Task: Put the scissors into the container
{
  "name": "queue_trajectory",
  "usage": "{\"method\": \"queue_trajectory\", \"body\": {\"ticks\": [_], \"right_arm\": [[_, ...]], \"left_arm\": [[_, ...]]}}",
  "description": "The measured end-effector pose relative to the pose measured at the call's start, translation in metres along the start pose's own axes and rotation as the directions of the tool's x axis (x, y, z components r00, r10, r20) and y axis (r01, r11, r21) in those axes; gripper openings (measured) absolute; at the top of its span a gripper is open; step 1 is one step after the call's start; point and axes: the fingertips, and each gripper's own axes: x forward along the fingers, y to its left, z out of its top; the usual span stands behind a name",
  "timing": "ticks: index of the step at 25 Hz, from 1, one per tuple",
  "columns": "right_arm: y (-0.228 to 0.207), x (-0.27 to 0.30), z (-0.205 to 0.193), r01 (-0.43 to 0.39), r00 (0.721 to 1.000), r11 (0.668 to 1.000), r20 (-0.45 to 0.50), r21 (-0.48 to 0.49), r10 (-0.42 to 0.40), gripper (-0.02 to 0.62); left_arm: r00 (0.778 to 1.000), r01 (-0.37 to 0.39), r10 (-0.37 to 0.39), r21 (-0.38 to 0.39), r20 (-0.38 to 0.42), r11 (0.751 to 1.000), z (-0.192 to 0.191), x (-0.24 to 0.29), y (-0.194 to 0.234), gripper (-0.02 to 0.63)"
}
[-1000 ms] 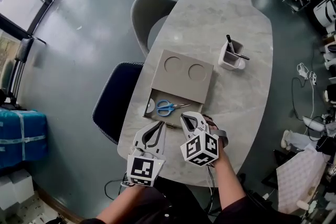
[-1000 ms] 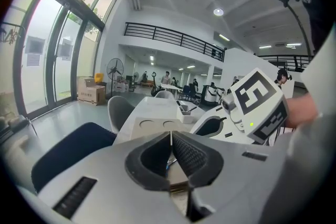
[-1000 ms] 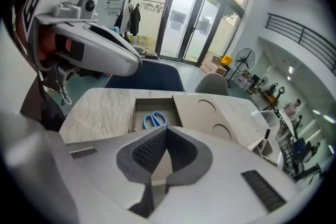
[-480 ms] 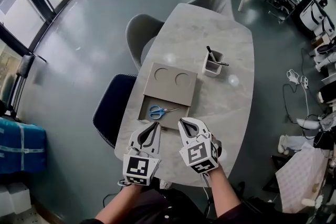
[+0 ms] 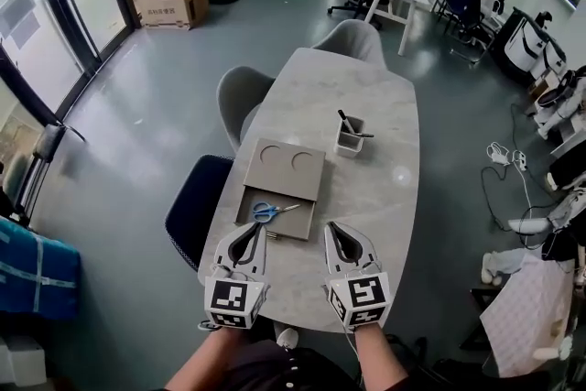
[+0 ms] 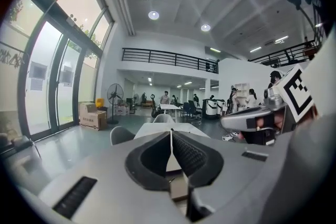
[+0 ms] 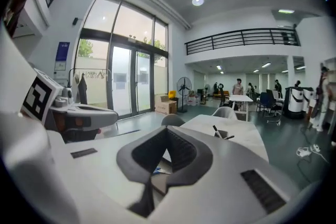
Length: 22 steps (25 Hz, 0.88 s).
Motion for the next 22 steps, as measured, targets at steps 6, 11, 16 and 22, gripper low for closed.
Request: {"method": "queue_trajectory", "body": {"ticks": [6, 11, 16, 22], "right_arm": [[0.001, -0.042, 0.027, 0.065, 0.989, 0.998, 0.128, 0.027, -0.067, -0.003], [0.004, -0.07, 0.039, 0.101, 0.975, 0.994, 0.192, 0.049, -0.109, -0.003], [0.009, -0.092, 0.043, 0.119, 0.966, 0.989, 0.22, 0.082, -0.135, -0.003], [0.013, -0.105, 0.039, 0.141, 0.962, 0.987, 0.225, 0.071, -0.154, -0.005]], "left_arm": [[0.998, -0.009, 0.007, 0.026, 0.056, 1.0, 0.02, -0.024, -0.016, 0.021], [0.996, -0.012, 0.008, 0.046, 0.087, 0.999, 0.029, -0.044, -0.03, 0.02], [0.994, -0.009, 0.002, 0.067, 0.109, 0.998, 0.037, -0.063, -0.043, 0.021], [0.992, -0.014, 0.005, 0.074, 0.124, 0.997, 0.037, -0.076, -0.047, 0.02]]}}
